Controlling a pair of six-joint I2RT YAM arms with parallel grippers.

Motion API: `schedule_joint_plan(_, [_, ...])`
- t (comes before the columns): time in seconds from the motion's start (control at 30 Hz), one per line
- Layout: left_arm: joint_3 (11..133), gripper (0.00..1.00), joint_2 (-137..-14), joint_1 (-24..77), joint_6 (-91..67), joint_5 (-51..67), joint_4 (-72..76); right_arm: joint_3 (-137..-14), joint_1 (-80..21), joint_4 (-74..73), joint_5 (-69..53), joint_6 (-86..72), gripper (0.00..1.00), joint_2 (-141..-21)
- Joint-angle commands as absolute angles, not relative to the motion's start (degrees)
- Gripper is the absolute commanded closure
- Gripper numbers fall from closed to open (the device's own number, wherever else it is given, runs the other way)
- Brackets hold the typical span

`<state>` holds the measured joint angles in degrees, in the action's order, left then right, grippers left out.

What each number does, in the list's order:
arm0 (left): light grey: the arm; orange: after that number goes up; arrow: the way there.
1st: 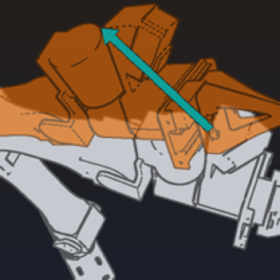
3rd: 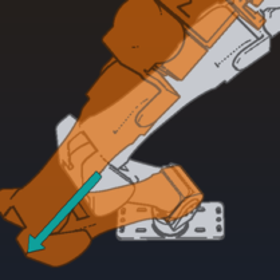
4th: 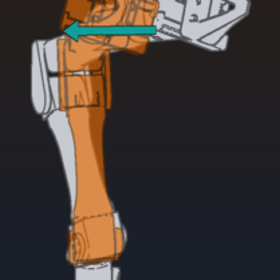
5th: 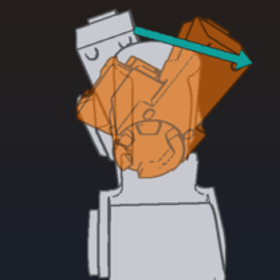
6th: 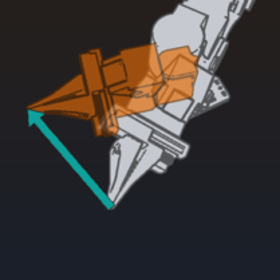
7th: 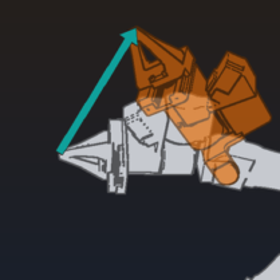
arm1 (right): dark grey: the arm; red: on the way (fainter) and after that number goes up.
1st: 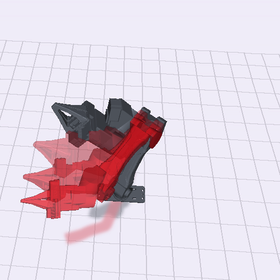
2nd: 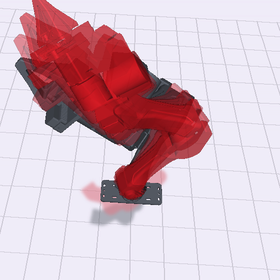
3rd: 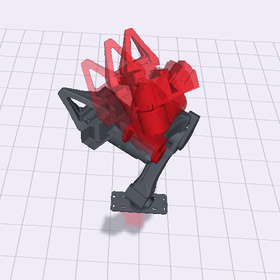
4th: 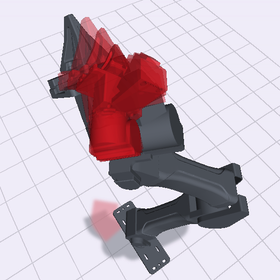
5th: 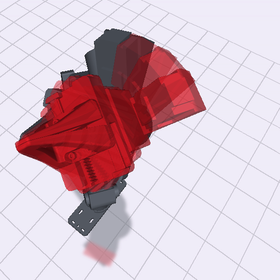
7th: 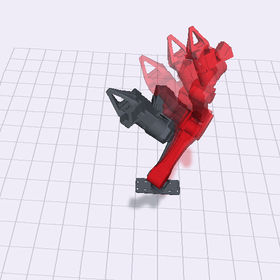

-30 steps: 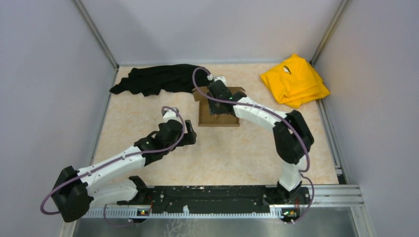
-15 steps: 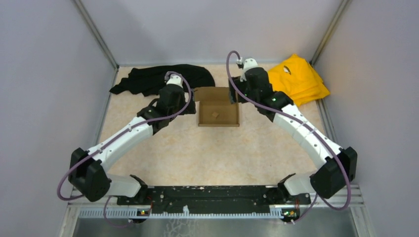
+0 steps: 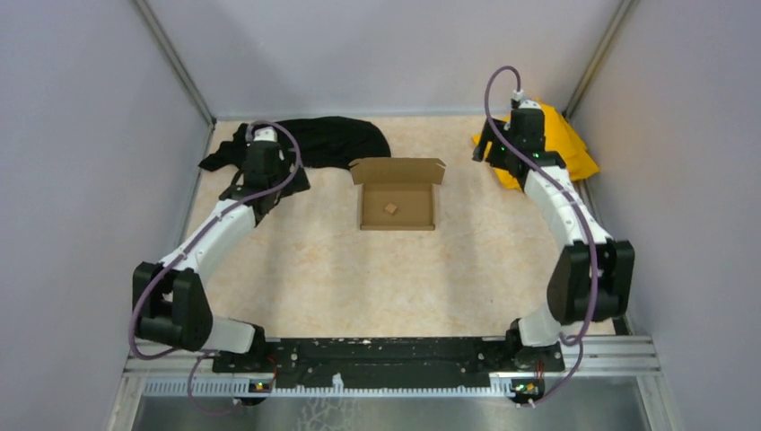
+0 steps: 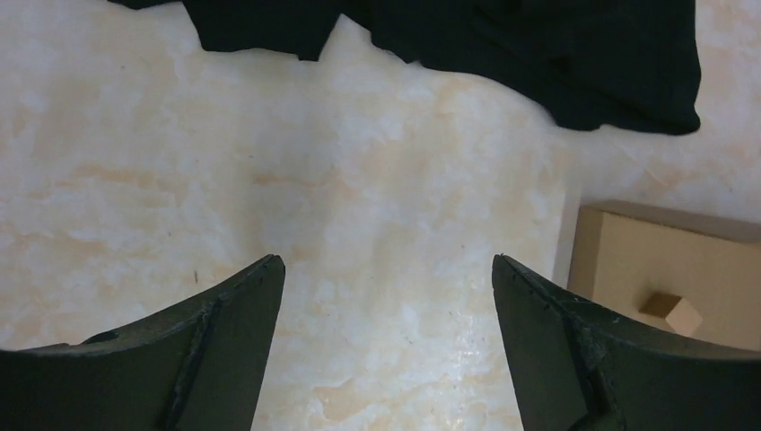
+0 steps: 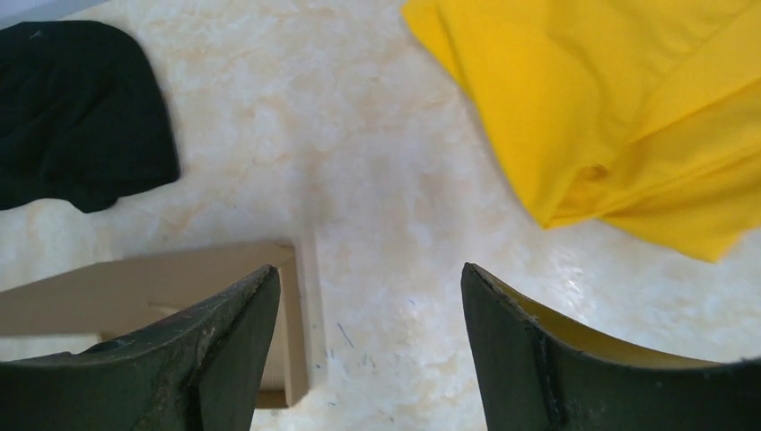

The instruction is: Fold the paper box

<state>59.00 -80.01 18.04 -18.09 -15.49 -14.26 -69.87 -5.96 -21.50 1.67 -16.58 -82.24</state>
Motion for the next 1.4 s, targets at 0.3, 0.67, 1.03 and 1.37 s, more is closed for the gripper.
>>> schedule_joint_plan(0.3, [72.62, 0.01, -103.66, 10.55, -25.76, 10.09, -5.55, -94.41, -6.18, -24.92, -4.92, -24.67, 0.14, -112.73])
schedule_joint_plan(0.67, [80.28, 0.01, -114.42, 11.26, -27.49, 15.12, -4.85, -101.87, -11.35, -29.04, -3.65, -22.73, 0.2, -121.11])
schedule_joint_plan(1.03, [70.27, 0.01, -111.47, 13.86, -30.67, 14.99, 1.0, -89.16, -17.14, -24.16, -1.3, -26.2, 0.24, -115.98])
schedule_joint_plan(1.37, [58.92, 0.01, -107.23, 17.23, -32.42, 12.85, 4.6, -81.59, -21.74, -22.06, -0.4, -28.17, 0.24, -111.68])
